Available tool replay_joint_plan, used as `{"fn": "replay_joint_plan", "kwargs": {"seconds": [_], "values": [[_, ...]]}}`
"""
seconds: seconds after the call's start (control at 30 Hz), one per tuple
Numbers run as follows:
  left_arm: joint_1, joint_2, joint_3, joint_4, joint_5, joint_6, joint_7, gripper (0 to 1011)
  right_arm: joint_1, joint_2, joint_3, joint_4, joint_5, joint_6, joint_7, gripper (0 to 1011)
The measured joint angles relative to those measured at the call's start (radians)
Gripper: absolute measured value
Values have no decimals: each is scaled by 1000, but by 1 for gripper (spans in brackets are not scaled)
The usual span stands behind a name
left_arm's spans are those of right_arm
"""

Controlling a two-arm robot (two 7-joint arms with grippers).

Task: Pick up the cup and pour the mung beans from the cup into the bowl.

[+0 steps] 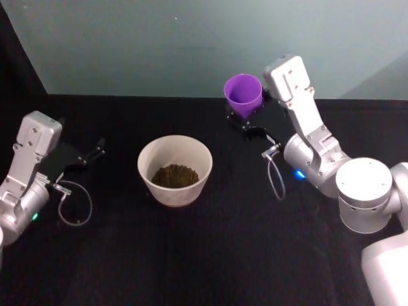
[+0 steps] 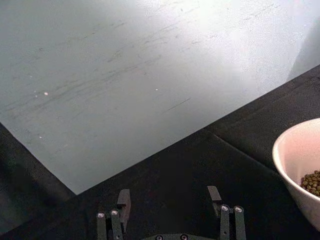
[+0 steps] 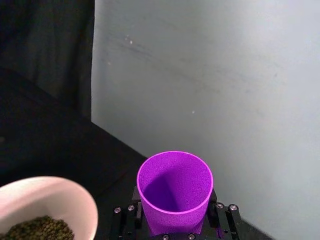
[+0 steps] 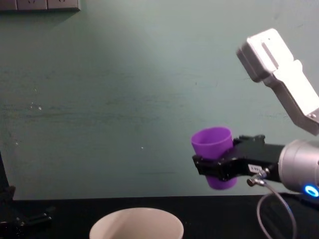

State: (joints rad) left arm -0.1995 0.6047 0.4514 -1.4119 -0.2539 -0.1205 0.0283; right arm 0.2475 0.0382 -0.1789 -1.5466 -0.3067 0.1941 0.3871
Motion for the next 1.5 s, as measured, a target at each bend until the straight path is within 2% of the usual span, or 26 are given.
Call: {"fn": "replay_joint_plan", "kwargs": {"seconds": [0.2,0.43,0.5,0.73,0.9,1.5], "values": [[0,0,0,0,0,0,0,1000,13,4,15,57,68,13,39,724],[0,0,0,0,0,0,0,1000,26,6,26,121,124,15,65,724],[0,0,0,0,0,0,0,1000,31,5,33,150,153,4,72,724],[0,0,0,0,0,0,0,1000,31,4,46,196,209,-43,78,724],[0,0,0,0,0,0,0,1000,31,9,40,203,221,-57,78,724],[0,0,0,0,0,0,0,1000,30,12,41,201,225,-56,78,724]]}}
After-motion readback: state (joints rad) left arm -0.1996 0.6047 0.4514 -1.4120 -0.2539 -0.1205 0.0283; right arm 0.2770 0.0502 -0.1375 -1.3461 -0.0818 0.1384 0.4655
